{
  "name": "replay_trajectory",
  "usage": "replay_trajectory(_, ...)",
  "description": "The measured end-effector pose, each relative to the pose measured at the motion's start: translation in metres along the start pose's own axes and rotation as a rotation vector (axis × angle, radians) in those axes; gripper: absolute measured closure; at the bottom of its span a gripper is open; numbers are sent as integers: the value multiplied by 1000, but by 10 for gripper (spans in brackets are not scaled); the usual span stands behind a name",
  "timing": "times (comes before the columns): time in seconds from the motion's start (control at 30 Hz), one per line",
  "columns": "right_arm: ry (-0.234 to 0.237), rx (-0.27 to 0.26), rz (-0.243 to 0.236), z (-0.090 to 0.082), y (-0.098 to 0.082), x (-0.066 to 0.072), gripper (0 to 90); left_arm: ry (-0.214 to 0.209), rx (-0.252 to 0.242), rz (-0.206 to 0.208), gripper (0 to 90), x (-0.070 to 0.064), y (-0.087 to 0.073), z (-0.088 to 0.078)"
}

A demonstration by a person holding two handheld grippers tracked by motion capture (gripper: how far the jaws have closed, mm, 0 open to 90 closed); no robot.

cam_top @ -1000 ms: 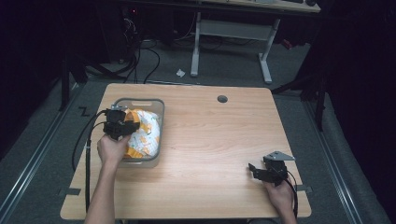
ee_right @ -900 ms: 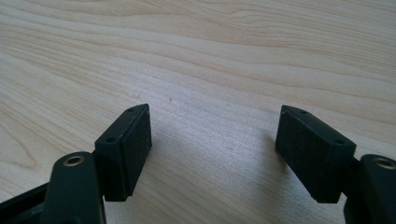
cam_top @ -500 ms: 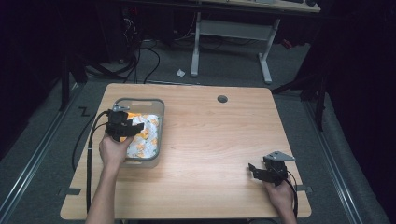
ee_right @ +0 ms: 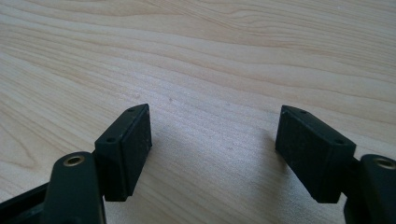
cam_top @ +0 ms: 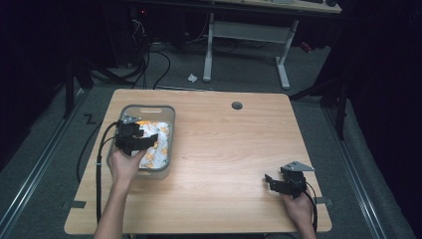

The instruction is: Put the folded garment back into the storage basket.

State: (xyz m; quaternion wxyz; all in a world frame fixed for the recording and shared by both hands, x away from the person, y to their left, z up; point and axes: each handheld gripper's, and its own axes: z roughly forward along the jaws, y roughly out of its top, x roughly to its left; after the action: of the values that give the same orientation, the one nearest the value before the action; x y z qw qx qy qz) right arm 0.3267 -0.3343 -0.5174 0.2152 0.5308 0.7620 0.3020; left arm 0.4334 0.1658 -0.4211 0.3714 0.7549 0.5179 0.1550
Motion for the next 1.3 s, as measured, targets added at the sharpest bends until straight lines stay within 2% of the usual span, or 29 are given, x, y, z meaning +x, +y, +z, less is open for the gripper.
replay_trajectory(0.37,0,0,0,0,0,0,272,-32,-19,42,400,-18,-1,-4)
replay_trajectory(0.6,0,0,0,0,0,0,272,-53,-43,55,399,-28,-2,-9)
replay_trajectory(1.3,0,0,0,0,0,0,272,-107,-45,97,398,-52,-5,-4)
